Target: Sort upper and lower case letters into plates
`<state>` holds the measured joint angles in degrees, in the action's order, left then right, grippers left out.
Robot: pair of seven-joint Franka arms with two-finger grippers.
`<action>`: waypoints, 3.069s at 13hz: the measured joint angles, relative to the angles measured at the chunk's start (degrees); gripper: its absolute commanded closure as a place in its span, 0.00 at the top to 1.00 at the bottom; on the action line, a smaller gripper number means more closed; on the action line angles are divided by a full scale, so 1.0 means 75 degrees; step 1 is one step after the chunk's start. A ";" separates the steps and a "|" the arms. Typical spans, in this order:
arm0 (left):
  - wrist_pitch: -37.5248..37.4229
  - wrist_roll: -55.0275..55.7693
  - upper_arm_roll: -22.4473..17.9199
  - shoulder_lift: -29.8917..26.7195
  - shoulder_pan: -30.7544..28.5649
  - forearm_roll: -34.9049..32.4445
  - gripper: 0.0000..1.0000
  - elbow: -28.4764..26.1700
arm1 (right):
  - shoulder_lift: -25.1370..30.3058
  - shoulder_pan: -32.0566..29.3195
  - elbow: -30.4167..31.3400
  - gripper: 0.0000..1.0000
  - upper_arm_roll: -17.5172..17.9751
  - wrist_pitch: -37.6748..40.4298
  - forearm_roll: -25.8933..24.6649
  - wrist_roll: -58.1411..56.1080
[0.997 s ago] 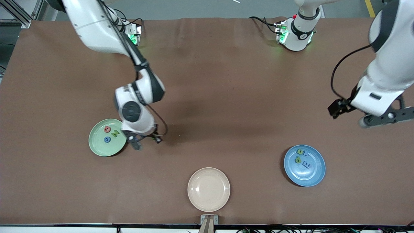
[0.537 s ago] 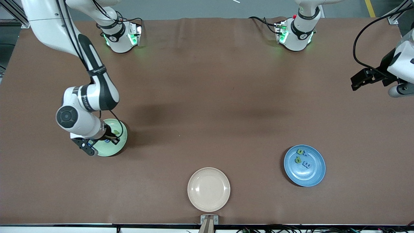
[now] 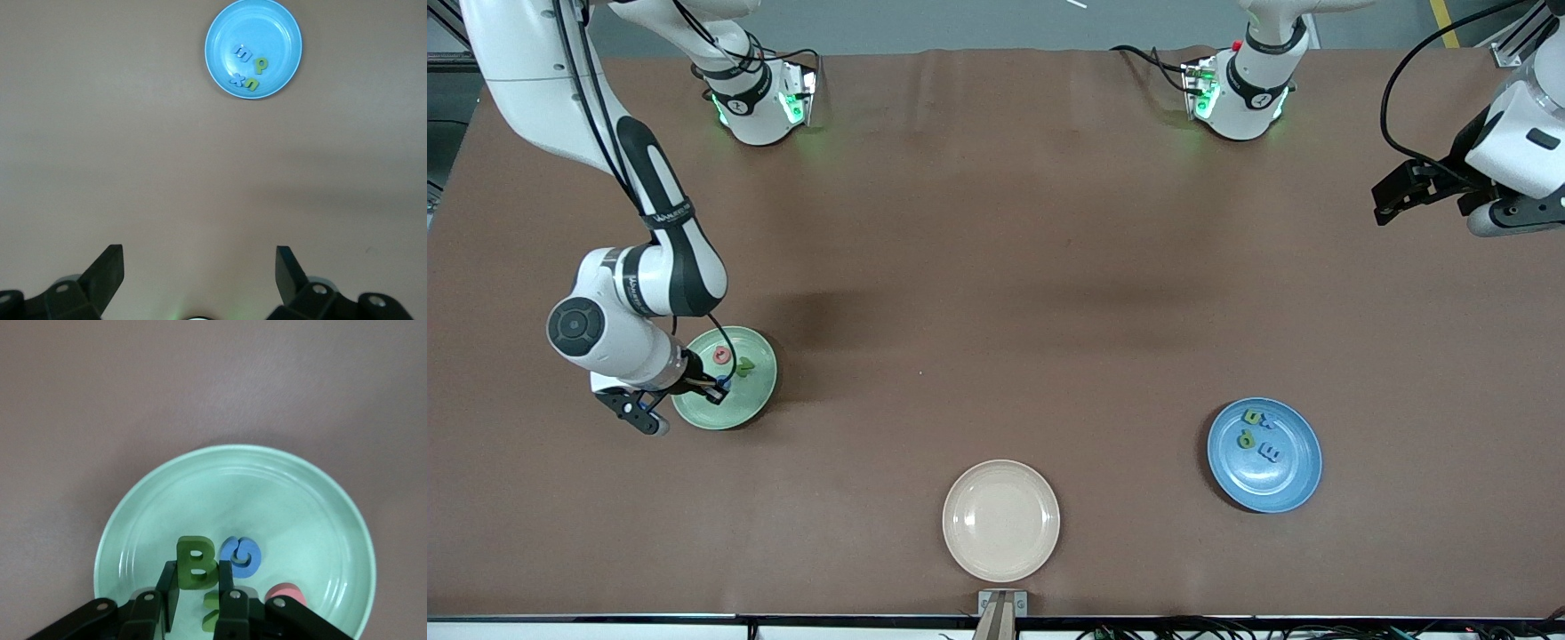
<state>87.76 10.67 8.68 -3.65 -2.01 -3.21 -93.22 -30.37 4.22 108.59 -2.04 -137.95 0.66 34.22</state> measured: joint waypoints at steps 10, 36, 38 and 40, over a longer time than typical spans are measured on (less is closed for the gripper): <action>0.0318 -0.0010 0.0016 -0.0034 0.0056 0.0086 1.00 0.0027 | -0.0164 0.0122 -0.0015 1.00 0.0195 -0.0056 0.0019 0.0000; 0.0735 -0.0013 0.0118 0.0151 0.0073 0.0106 1.00 0.0022 | 0.0446 -0.0584 -0.4992 1.00 0.0126 0.6533 -0.0199 -0.4053; 0.0746 -0.0013 0.0116 0.0151 0.0069 0.0106 1.00 0.0022 | 0.0447 -0.0584 -0.5017 1.00 0.0147 0.6537 -0.0191 -0.4055; 0.0748 -0.0013 0.0116 0.0151 0.0068 0.0106 1.00 0.0021 | 0.0488 -0.0575 -0.5143 1.00 0.0192 0.6559 -0.0182 -0.4059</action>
<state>93.37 10.58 9.55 -2.51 -1.50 -2.41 -93.06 -26.70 -0.09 70.02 -0.60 -88.76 -0.70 3.77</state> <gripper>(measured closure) 0.000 0.000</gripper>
